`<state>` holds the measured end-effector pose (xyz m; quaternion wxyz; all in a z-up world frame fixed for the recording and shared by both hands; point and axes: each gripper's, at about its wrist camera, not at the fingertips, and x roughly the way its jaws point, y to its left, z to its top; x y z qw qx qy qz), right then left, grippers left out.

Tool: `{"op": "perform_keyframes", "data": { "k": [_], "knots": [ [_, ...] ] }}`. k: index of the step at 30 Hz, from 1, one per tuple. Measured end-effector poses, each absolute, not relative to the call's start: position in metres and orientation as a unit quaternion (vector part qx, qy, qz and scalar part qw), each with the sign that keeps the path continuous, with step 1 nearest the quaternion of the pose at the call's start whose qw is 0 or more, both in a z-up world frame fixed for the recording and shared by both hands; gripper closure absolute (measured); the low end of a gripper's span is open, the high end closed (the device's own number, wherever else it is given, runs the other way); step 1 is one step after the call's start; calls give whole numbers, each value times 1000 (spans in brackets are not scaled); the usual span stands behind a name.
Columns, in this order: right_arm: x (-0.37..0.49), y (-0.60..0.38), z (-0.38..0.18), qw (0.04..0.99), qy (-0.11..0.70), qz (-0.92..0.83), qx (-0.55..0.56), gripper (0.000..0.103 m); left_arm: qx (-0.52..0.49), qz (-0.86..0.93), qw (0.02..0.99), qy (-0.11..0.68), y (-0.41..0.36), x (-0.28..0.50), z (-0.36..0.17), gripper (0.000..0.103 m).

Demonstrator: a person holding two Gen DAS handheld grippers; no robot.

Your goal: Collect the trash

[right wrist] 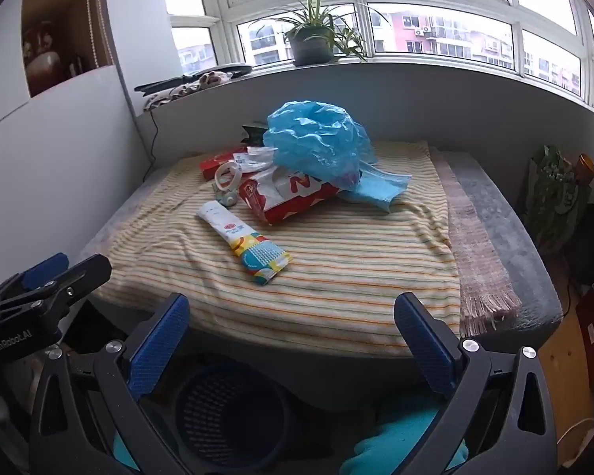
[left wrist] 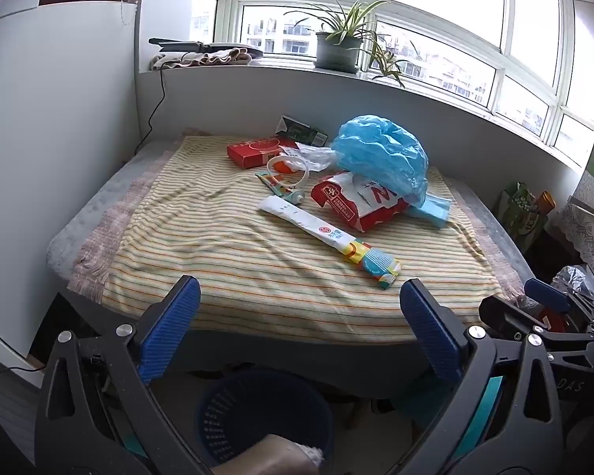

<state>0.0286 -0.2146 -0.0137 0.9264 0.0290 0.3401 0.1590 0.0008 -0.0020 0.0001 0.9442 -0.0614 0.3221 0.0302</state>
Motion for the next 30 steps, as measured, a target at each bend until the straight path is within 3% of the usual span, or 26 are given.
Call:
{"op": "perform_keyframes", "data": {
  "k": [30],
  "knots": [
    [15, -201, -21, 925, 346, 158, 10, 1, -76, 19, 946, 315, -2, -14, -3, 1]
  ]
}}
